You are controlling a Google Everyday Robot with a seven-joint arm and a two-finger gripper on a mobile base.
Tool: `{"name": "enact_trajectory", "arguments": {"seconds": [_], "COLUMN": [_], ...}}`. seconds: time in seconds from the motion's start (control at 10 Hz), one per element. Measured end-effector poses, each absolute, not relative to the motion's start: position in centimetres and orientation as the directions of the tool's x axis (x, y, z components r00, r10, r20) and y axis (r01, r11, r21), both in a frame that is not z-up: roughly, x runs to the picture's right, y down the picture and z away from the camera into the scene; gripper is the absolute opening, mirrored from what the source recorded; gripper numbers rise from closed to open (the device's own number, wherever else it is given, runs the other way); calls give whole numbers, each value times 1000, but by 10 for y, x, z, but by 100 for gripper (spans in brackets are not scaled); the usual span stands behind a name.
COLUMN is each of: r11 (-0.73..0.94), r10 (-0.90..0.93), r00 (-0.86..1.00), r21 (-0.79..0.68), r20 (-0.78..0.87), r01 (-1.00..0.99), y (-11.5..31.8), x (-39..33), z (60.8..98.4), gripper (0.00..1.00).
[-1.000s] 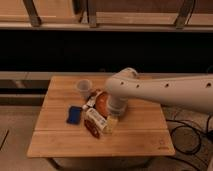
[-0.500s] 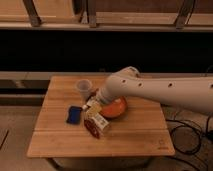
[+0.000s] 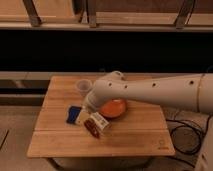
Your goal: Drag the pepper across the table
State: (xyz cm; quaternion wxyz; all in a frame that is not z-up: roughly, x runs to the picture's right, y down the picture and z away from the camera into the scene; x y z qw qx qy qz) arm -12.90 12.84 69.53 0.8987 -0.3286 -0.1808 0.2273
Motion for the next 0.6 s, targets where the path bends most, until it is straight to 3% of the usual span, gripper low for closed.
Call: {"name": "enact_trajectory", "arguments": {"seconds": [0.2, 0.6], "r11": [632, 538], "r10": [469, 433], "r00": [864, 899], "r21": [-752, -819], "r20": [181, 66], "r01": [-185, -199], "y": [166, 195], "x": [-163, -149], "z": [691, 717], "gripper": [80, 80]}}
